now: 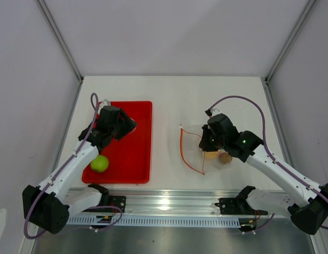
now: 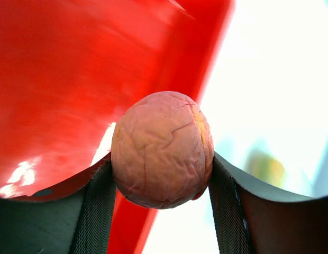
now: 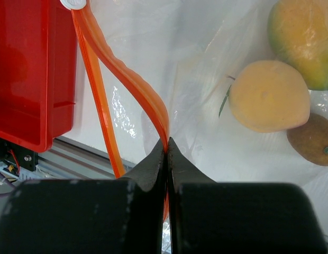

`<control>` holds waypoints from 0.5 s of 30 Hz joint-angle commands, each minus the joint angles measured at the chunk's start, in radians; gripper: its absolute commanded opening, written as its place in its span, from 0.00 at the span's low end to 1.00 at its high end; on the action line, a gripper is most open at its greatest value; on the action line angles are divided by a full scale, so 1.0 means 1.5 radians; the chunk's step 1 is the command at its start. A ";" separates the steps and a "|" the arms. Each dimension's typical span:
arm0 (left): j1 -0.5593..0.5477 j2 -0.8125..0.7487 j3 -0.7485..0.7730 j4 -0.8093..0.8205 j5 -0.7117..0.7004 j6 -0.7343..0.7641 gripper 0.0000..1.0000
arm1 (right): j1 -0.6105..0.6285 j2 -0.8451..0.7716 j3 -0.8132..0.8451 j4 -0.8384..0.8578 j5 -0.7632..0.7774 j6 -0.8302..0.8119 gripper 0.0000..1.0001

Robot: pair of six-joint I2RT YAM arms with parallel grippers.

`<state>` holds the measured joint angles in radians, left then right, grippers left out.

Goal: Place the food in the zip-top bag and seal the zipper
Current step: Pick up the fake fruit from the bin, then place the fake fruit in the zipper food storage bag.

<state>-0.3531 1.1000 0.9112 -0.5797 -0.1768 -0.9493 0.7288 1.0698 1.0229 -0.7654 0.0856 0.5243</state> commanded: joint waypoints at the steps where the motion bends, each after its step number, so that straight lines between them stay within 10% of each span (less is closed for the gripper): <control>1: -0.032 -0.055 -0.050 0.165 0.141 0.080 0.18 | -0.001 0.003 0.004 0.012 0.001 0.008 0.00; 15: -0.180 -0.056 -0.079 0.435 0.473 0.175 0.01 | 0.003 0.009 -0.003 0.021 -0.002 0.009 0.00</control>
<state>-0.5873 0.9993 0.8001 -0.0628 0.4065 -0.7250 0.7292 1.0813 1.0214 -0.7620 0.0853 0.5312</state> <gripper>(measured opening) 0.646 0.003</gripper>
